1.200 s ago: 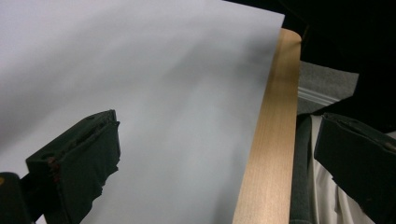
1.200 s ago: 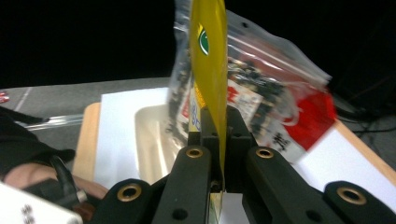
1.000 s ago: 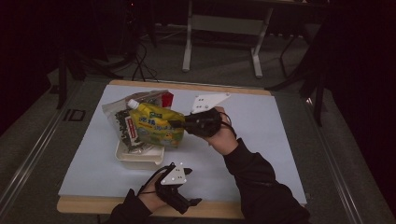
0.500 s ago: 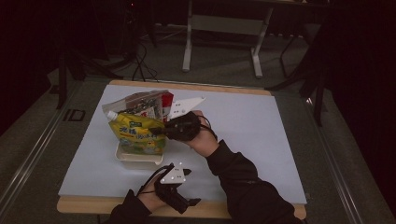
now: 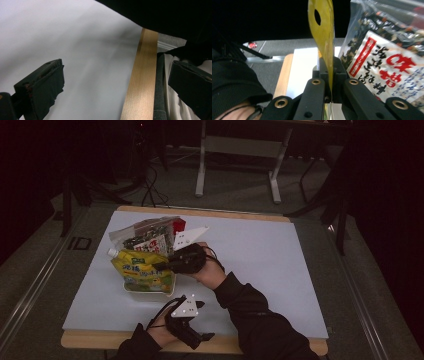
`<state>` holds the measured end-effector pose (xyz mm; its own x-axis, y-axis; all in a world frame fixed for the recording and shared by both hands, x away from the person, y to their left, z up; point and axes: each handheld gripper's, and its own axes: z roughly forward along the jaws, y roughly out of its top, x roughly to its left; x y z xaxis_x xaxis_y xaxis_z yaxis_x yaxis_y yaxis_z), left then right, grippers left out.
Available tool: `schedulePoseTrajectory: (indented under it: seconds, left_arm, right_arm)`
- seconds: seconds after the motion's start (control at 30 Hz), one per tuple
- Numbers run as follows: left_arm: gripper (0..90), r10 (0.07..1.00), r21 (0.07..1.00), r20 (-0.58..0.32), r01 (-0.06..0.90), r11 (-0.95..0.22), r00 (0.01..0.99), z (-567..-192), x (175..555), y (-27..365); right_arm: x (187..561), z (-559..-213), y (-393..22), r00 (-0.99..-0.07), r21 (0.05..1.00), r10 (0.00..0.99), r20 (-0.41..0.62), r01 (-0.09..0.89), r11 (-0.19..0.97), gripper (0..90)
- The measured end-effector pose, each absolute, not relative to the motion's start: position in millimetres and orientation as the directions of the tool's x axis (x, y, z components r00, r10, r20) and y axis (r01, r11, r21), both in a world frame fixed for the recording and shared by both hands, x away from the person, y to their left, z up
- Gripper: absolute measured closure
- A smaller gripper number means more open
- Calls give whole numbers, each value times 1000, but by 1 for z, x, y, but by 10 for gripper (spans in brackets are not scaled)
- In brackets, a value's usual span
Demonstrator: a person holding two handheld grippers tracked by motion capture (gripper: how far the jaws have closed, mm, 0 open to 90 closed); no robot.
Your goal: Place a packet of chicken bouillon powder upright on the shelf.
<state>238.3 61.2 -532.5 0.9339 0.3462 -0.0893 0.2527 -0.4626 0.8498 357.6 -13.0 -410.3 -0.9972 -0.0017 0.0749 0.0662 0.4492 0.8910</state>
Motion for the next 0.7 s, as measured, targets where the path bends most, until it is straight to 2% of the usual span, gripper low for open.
schedulePoseTrajectory:
  seconds: [0.57,0.63,0.7]
  left_arm:
    - [19,347,849,-91,255,-464,934,-533,239,61]
    - [19,346,848,-89,253,-465,934,-534,239,60]
    - [19,346,848,-92,255,-464,934,-534,238,60]
  right_arm:
    - [361,-449,-15,-995,853,7,101,90,513,891]
    - [358,-448,-15,-996,851,8,86,78,520,859]
    - [358,-447,-15,-996,850,16,87,82,520,774]
